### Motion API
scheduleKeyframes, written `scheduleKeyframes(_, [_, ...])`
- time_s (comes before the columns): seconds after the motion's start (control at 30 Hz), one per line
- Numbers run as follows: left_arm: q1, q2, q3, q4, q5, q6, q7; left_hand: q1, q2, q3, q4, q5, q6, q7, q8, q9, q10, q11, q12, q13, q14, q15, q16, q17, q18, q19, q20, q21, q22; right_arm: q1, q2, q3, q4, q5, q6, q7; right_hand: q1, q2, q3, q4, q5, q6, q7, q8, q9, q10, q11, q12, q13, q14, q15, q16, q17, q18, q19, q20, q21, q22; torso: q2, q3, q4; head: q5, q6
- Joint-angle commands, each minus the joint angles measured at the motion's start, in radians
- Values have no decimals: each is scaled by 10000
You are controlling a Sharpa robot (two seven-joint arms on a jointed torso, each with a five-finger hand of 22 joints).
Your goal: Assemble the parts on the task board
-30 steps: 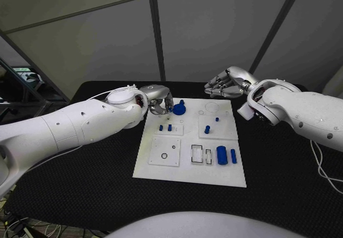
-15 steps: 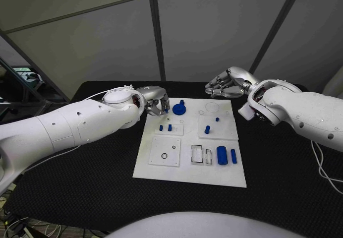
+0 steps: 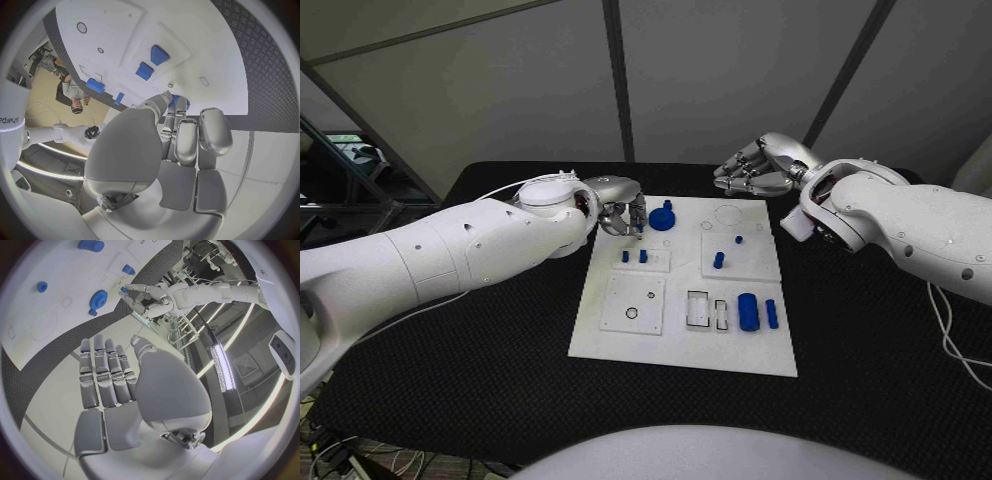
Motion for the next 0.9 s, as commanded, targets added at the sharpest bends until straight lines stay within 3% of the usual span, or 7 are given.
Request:
scheduleKeyframes(0.03, [9, 56, -12, -96, 41, 449, -57, -63, -8, 34, -37, -33, 49, 14, -65, 9, 74, 7, -33, 11, 41, 40, 14, -6, -1299, 183, -25, 11, 1701, 15, 4, 5, 18, -11, 13, 64, -21, 79, 70, 12, 50, -79, 20, 25, 10, -49, 19, 33, -10, -67, 30, -16, -16, 57, 63, 21, -34, -1, -7, 0, 6, -5, -2])
scheduleKeyframes(0.9, [-7, 284, -76, -264, -64, 740, -129, -58, -4, 55, -64, -57, 47, 21, -99, 6, 92, 12, -76, 21, 25, 45, -1, -40, -1297, 175, -30, 15, 1702, 15, -2, 5, 35, -12, 5, 64, -21, 79, 70, 12, 50, -79, 20, 25, 10, -49, 19, 33, -10, -67, 30, -16, -16, 57, 63, 21, -34, -1, -7, 4, 3, 11, -28])
